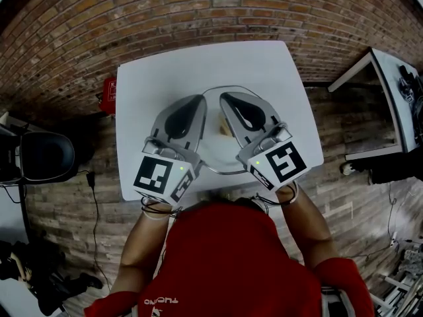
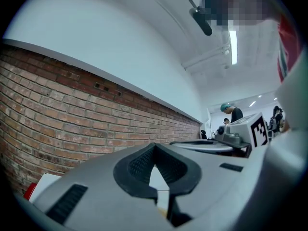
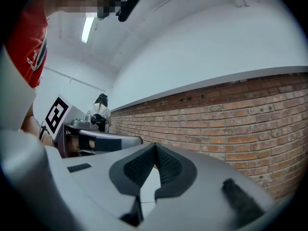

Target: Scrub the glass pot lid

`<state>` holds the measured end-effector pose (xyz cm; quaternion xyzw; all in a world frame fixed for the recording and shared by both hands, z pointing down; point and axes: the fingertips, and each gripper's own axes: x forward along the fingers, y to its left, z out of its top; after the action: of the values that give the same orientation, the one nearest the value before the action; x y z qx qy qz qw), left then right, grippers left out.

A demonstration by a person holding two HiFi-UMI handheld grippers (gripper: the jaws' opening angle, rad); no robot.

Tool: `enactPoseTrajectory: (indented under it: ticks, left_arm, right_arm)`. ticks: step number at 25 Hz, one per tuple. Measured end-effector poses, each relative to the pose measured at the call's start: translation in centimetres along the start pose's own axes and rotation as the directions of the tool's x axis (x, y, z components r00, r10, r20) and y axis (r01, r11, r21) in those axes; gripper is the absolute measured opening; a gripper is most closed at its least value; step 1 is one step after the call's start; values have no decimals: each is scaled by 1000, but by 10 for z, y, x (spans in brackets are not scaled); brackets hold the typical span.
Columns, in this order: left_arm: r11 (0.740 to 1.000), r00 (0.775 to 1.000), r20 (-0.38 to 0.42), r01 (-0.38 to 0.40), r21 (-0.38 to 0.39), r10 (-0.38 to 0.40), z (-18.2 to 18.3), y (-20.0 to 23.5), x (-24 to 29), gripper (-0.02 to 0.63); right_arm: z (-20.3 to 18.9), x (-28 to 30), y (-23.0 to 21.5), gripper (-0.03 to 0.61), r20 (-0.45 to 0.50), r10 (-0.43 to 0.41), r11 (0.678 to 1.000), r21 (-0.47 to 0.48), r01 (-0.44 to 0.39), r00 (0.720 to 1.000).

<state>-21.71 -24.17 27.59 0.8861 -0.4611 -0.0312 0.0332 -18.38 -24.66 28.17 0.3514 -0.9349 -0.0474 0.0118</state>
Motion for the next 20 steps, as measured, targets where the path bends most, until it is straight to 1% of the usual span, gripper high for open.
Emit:
enactPoseTrajectory:
  ticks: [20]
  left_arm:
    - [1000, 1000, 6, -2, -18, 2, -1, 4, 4, 17]
  right_arm:
    - [0, 3, -6, 29, -15, -16, 1000, 2, 16, 1000]
